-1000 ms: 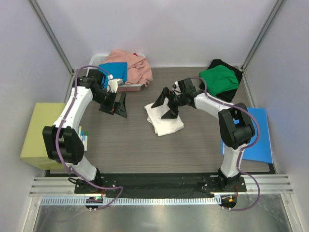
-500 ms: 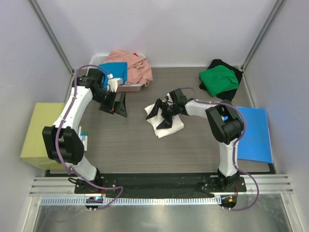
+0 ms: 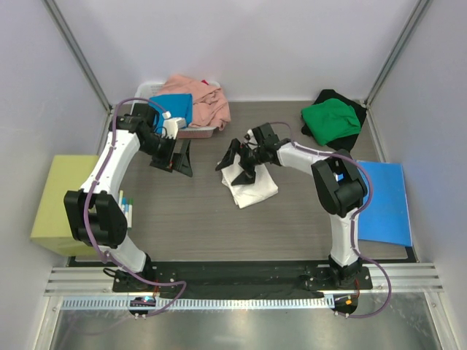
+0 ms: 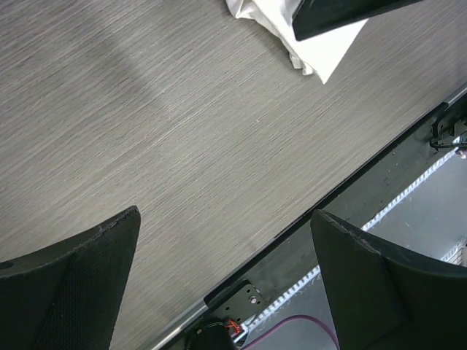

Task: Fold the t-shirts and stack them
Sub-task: Fold the tshirt

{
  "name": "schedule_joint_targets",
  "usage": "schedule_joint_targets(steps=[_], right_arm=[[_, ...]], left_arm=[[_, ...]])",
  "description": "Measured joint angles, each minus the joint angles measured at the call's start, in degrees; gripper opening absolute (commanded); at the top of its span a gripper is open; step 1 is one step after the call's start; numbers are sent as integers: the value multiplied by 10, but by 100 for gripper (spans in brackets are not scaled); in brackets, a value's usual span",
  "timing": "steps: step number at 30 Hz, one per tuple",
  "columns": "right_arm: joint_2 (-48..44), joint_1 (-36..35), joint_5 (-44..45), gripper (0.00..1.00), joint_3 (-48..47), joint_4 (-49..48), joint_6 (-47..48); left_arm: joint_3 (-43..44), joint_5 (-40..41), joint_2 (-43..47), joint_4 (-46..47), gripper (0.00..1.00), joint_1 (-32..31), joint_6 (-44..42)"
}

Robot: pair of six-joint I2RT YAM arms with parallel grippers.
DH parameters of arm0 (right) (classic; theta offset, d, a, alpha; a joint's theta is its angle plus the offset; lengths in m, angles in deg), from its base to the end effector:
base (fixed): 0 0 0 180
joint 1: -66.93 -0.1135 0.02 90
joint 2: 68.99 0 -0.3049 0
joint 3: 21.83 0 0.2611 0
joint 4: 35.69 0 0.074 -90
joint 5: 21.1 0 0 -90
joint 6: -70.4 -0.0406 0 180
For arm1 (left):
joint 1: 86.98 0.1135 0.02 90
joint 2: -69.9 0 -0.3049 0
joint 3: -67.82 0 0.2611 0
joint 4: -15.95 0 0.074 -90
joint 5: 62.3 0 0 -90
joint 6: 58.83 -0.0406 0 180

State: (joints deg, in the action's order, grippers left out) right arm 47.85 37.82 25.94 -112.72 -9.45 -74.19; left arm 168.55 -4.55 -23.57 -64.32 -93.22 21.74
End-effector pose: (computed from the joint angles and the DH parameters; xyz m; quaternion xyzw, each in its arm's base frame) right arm 0.3850 0.2460 0.1894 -0.0784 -0.8848 -0.4592 0.0065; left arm 0.3248 -0.0573 0.3472 0.1702 0.9357 -0.2706 0.1495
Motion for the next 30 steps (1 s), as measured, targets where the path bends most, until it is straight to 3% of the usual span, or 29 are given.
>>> schedule_joint_targets(steps=[6,13,22,30], right_arm=[[28,0,1,100,-89,2,7],[112,2,-24,100,-100,-14,2],[113,3,-34,100,-106,-23,-8],[113,3,-21,100,-200,8,-6]], left_arm=[[0,-3,0,0,100,0,0],[0,-3,0,0,100,0,0],[0,-3,0,-2,100,0,-3],[0,-3,0,-2,100,0,-3]])
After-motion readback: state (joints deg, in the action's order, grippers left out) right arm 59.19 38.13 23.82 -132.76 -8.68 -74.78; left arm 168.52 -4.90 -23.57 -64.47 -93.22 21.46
